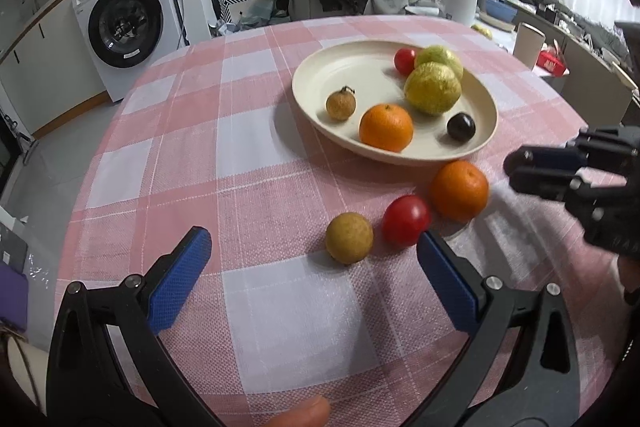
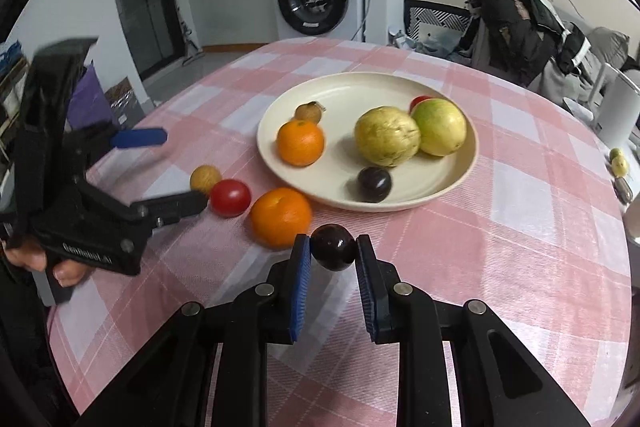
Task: Organize fruits
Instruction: 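Hold the plum in the right tool while the left tool grasps the small brown fruit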
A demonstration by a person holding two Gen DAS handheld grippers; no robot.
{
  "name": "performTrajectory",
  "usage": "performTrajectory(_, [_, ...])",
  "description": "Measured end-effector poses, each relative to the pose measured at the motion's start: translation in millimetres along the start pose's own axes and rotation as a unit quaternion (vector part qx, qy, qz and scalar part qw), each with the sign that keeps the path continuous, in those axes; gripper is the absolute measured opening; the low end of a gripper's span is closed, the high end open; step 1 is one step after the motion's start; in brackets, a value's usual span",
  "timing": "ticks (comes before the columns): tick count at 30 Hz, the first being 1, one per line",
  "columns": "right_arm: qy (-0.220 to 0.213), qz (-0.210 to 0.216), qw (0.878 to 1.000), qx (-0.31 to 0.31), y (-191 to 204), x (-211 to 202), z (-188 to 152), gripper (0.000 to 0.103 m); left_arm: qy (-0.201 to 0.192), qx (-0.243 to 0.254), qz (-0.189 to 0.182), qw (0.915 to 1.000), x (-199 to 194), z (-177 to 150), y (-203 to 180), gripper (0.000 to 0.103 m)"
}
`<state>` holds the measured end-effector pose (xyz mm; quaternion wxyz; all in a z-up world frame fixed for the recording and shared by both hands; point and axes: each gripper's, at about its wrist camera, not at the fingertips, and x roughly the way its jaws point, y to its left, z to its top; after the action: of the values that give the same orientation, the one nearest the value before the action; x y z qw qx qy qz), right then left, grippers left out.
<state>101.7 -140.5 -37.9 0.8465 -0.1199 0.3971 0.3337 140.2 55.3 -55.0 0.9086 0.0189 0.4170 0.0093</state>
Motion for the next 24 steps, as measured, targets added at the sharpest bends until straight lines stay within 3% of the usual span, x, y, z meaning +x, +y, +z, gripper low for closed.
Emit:
performTrajectory(10, [-0.003,0.0,1.0,0.004,-2.2,-2.1,0.2,0.024,0.027,0.022,0.004,0.9994,7.6,-4.6,0.8,0.102])
performTrajectory(22, [-0.001,-0.001,1.0,0.005,-3.5,-1.6,-0.4,0.024,0.043,0.003,0.017,0.9989,20.5,-3.2,7.4,0.102])
performTrajectory(24, [-0.001,0.0,1.0,0.005,-3.6,-1.6,-0.2,0.024,0.041,-0.001,0.013,0.9991,21.7,-2.5,8.7,0.099])
